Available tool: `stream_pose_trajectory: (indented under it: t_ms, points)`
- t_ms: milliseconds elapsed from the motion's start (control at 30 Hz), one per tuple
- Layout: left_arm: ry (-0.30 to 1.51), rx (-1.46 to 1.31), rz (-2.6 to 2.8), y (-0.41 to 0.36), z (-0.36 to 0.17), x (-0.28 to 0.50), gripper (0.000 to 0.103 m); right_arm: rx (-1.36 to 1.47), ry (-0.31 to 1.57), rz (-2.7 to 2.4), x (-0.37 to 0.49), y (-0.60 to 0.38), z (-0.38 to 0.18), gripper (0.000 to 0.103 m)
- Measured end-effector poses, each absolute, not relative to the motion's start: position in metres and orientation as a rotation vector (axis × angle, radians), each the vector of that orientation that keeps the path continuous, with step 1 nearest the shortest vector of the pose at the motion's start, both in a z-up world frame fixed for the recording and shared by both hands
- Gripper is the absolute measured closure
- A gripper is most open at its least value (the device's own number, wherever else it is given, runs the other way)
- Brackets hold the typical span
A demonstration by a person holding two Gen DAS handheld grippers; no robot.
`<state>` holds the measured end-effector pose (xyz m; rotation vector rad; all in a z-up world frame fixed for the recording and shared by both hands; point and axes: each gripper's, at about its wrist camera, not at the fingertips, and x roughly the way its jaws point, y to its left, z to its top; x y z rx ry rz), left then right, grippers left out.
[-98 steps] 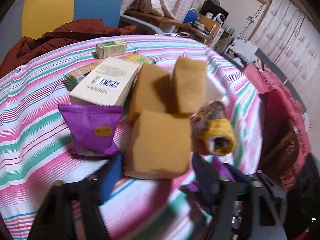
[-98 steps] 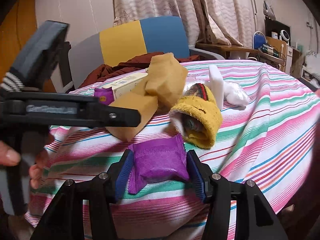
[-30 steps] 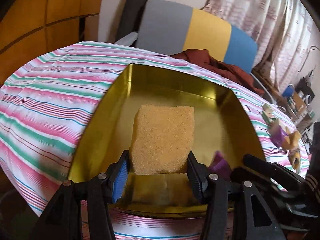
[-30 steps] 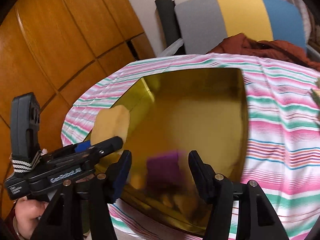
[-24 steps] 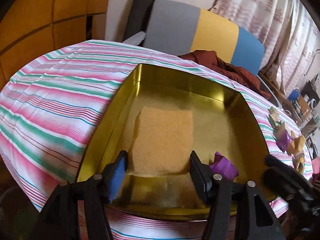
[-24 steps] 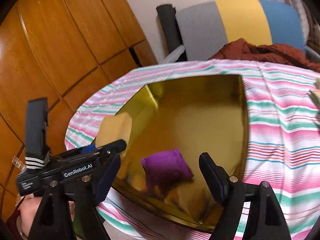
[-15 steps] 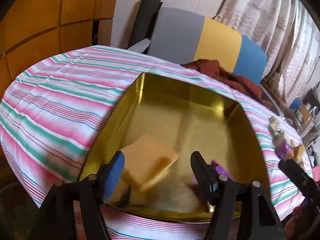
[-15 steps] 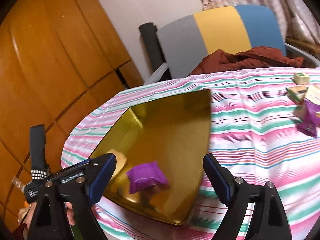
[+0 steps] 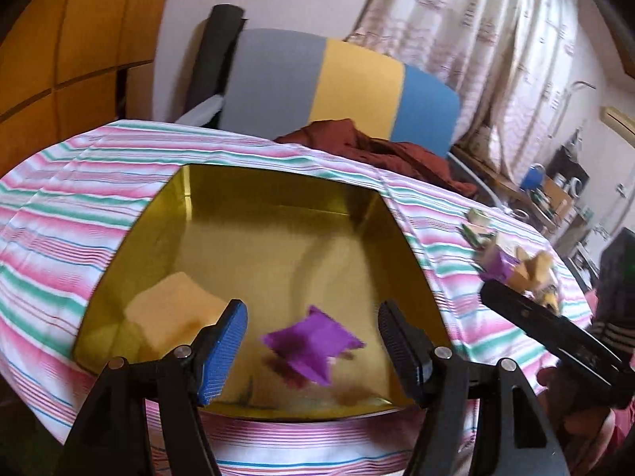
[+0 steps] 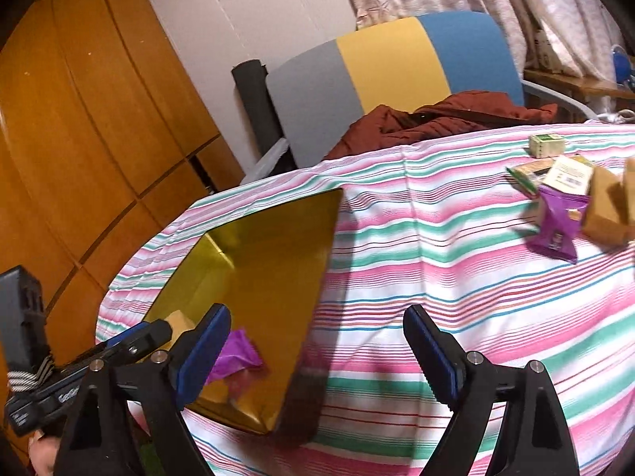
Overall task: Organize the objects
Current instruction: 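Withdraw both grippers from the gold tray back toward the pile, then close the right gripper on the yellow knitted roll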
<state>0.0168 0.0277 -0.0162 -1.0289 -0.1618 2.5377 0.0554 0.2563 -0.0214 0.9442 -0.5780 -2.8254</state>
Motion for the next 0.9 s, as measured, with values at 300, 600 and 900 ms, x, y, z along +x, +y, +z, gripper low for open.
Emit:
stream_pose_trajectory:
  t_ms: [300,600,900]
  points:
    - [-0.046,-0.929,2.477,0.056,-0.005,0.035,0.033,1.010,-0.509,-2.892,0.059,0.287,-0.028,0.012]
    - [0.004,-0.890,2.402,0.081,0.000,0.053,0.032,1.108,-0.515,-3.012,0.077,0.346,-0.040,0.012]
    - [0.009,-0.913,2.321,0.110,-0.004,0.064,0.032,1.107,-0.575,-3.422,0.111,0.437,-0.040,0.009]
